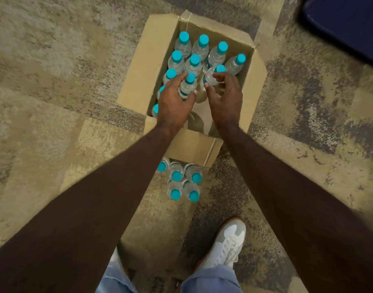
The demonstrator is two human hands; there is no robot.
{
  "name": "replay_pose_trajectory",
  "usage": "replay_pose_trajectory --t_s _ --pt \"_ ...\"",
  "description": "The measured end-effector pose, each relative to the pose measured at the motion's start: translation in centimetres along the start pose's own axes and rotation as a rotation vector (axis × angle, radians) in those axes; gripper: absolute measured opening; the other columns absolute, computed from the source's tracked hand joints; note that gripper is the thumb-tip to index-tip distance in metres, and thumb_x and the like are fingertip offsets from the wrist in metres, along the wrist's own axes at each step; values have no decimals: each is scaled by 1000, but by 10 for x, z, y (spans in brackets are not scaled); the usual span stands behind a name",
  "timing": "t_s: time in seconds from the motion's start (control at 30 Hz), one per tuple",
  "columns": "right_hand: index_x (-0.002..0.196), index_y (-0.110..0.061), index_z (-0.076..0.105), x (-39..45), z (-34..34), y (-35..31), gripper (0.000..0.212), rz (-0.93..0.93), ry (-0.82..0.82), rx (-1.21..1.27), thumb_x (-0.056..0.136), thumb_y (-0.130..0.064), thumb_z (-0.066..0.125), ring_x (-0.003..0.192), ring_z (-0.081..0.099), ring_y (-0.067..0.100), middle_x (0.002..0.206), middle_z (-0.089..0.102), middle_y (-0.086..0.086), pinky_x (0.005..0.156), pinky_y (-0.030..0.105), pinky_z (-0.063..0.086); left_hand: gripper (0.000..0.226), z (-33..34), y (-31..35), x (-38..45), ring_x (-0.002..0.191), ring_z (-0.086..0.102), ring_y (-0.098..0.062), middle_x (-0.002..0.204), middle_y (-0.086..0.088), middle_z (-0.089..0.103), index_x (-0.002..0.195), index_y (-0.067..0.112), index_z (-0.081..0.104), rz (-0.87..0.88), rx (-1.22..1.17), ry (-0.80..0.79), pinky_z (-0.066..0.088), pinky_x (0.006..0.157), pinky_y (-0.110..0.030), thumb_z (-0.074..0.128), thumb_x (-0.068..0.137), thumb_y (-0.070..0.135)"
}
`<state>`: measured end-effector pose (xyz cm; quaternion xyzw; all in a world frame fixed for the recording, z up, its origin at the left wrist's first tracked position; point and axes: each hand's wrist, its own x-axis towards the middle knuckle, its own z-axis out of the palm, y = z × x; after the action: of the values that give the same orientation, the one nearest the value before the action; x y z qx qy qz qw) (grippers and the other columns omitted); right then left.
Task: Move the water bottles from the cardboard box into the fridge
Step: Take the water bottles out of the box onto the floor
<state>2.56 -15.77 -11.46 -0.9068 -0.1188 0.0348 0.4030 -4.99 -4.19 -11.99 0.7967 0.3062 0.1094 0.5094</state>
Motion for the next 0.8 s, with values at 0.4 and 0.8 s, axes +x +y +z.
replay_pose_trajectory --t_s 0.4,0.8 --pt "131 -12 55 52 31 27 45 196 30 78 93 -34 64 118 56 13 131 58 3 101 38 51 54 46 -25 29 142 44 -18 151 -1 51 150 16 45 -65 180 67 38 117 -35 63 99 21" --pt "123 -9 59 47 48 36 33 303 72 273 92 -12 68 114 62 14 121 66 3 97 38 56 47 67 -29 39 134 48 -17 141 -1 54 138 17 57 -51 288 133 39 113 -29 70 93 14"
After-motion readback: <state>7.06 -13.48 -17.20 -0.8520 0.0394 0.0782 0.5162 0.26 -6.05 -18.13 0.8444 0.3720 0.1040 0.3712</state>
